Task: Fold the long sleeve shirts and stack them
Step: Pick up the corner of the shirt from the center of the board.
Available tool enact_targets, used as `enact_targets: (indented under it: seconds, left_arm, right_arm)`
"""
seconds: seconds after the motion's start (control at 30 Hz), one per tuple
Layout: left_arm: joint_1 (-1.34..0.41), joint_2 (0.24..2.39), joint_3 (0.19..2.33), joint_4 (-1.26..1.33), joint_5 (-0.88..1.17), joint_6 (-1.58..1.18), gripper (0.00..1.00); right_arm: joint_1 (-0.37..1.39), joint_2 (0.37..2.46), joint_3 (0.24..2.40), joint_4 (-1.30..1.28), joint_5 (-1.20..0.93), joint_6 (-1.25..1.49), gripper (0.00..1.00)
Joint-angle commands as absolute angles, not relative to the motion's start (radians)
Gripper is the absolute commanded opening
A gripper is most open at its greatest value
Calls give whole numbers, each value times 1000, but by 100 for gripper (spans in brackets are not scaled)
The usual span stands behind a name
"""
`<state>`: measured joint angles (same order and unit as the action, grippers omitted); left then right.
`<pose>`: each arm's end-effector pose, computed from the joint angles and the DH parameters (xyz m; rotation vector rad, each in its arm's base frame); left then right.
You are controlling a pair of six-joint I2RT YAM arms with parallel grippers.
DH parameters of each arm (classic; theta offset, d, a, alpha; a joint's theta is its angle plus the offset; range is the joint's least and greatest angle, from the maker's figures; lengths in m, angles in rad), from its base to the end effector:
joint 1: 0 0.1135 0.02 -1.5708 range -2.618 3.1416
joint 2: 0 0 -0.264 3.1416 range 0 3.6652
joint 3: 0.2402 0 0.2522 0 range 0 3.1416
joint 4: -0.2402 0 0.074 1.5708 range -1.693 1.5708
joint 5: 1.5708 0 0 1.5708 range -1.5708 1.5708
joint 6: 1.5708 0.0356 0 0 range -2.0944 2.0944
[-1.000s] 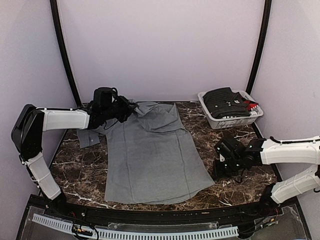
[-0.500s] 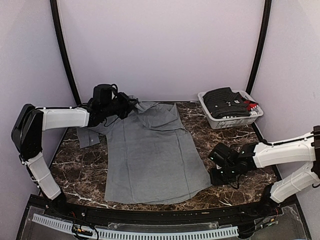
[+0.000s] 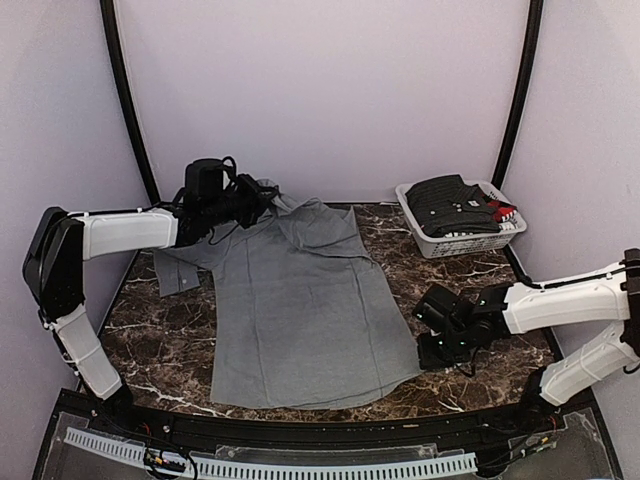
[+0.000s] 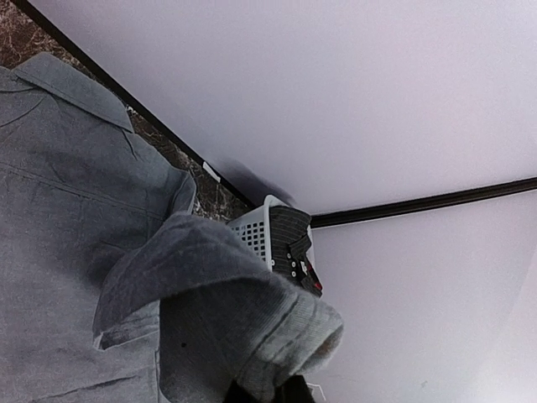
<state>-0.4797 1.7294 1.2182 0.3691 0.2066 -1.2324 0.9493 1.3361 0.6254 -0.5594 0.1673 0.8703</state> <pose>0.3625 -0.1968 0.2913 -0.5479 1.8584 -1.3949 0.1304 0.1719 0.1517 -0.0755 2.8191 0.1921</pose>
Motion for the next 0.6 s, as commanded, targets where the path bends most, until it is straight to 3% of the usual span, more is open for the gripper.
enact_targets:
  seconds: [0.0, 0.57]
  left_arm:
    - [-476, 1683, 1255, 387, 216, -1190, 0]
    - [-432, 1490, 1107, 360, 97, -1169, 0]
  right_arm:
    - [961, 1281, 690, -633, 225, 871, 0]
    - [1115, 1331, 852, -505, 161, 718, 0]
